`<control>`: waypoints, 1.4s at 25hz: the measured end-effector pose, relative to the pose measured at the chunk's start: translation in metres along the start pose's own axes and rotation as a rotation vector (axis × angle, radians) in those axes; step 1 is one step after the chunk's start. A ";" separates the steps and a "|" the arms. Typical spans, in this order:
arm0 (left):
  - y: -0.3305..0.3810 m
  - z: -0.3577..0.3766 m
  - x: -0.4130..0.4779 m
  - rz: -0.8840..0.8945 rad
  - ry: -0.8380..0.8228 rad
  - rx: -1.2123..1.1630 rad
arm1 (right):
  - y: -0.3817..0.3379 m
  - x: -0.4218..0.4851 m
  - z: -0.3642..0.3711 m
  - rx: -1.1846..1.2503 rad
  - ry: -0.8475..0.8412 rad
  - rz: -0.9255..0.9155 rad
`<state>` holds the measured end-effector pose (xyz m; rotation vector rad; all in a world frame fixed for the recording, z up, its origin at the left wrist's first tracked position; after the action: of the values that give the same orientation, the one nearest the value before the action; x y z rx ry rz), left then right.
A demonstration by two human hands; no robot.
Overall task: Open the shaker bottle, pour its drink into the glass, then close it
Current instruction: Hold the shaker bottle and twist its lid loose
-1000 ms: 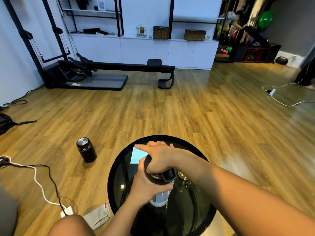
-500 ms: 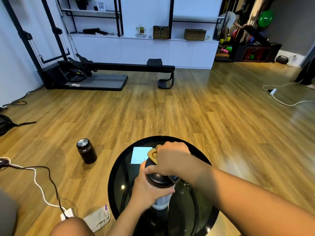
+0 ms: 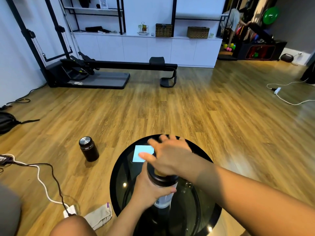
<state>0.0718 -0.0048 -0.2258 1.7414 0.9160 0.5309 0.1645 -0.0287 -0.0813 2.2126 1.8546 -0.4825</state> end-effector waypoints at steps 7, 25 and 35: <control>0.006 -0.002 -0.002 0.008 -0.006 -0.020 | 0.002 0.004 0.010 0.070 -0.098 -0.082; 0.003 -0.001 -0.002 -0.017 -0.024 -0.040 | -0.002 0.007 0.010 -0.029 -0.159 -0.087; 0.001 -0.001 -0.002 -0.033 -0.024 -0.023 | 0.006 0.003 -0.011 -0.018 0.057 -0.072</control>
<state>0.0703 -0.0058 -0.2239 1.7057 0.9176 0.4963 0.1720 -0.0232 -0.0723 2.1763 1.9646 -0.4171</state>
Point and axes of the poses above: each hand's wrist, its own x-axis towards the middle knuckle, its own z-axis out of the palm, y = z × x, the point moved 6 cm from there along x, towards the middle knuckle, and after that the axes turned 5 degrees about -y, right-handed, at the moved point
